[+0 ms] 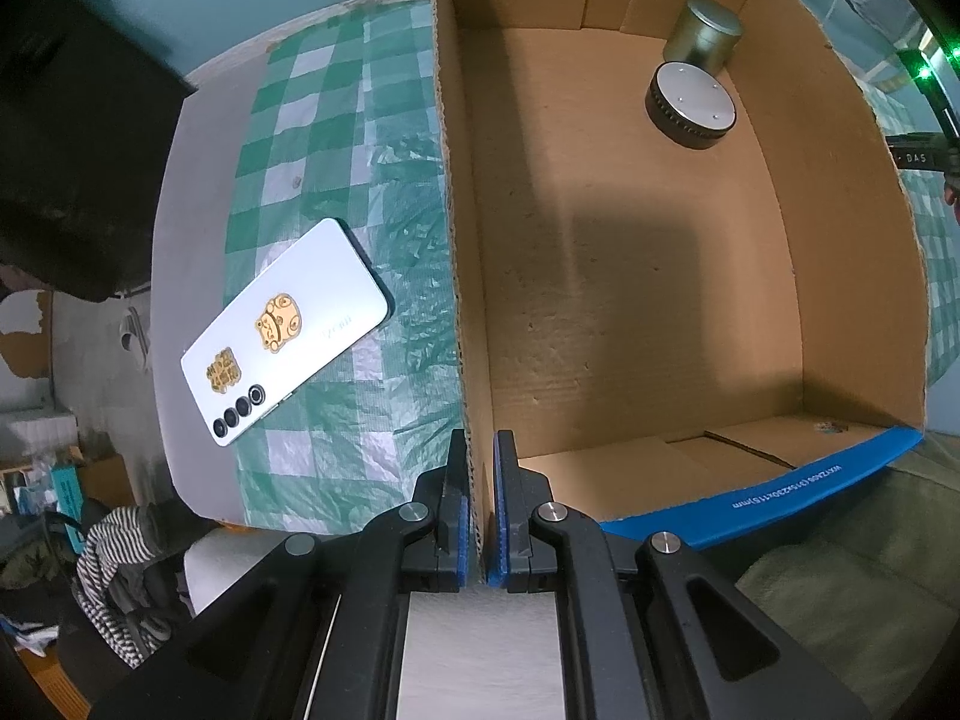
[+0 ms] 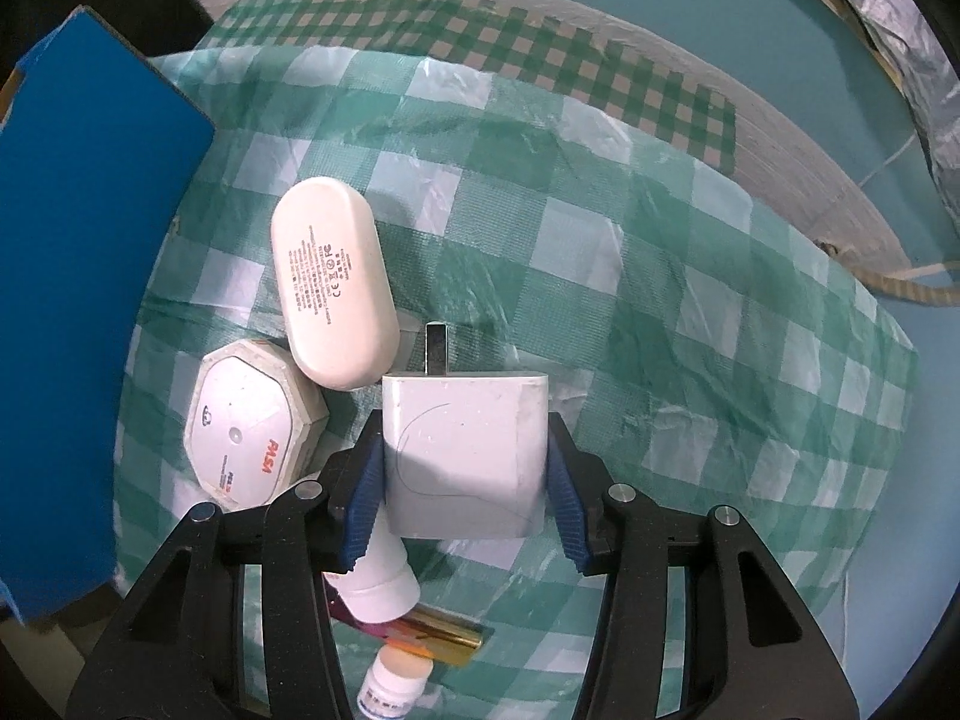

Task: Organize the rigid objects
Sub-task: 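Lift the white square plug with the right gripper and carry it over the box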

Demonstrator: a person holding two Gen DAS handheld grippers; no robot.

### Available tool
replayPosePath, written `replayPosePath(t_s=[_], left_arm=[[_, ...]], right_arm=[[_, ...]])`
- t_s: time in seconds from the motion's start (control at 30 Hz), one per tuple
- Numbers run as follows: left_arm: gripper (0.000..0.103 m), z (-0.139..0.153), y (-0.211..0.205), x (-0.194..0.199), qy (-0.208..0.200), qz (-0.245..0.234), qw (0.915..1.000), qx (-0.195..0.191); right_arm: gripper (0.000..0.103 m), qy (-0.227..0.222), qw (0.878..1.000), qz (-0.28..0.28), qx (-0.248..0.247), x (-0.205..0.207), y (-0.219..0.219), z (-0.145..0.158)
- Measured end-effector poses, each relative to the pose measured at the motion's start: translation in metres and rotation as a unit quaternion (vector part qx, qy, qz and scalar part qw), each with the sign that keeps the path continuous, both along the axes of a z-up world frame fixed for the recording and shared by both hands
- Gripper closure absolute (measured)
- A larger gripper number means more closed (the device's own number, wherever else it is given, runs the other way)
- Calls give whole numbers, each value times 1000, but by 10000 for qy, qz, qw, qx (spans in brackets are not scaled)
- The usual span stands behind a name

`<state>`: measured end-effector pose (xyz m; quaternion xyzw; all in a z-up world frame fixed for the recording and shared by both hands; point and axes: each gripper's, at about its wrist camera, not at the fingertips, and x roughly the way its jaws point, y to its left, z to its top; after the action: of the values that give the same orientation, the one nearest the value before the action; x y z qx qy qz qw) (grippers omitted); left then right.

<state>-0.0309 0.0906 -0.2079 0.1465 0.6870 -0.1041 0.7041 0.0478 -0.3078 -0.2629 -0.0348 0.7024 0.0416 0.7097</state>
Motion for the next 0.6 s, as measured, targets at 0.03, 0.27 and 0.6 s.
replayPosePath(t_s=[0.03, 0.27, 0.6], left_arm=[[96, 0, 0, 0, -3, -4, 10000, -2], [96, 0, 0, 0, 9, -65, 10000, -16], [96, 0, 0, 0, 14, -106, 9999, -30]], right_arm=[[54, -7, 10000, -38, 9, 0, -1, 2], [54, -70, 9999, -90, -1, -2, 3, 21], [54, -267, 9994, -145, 148, 3, 19, 65]])
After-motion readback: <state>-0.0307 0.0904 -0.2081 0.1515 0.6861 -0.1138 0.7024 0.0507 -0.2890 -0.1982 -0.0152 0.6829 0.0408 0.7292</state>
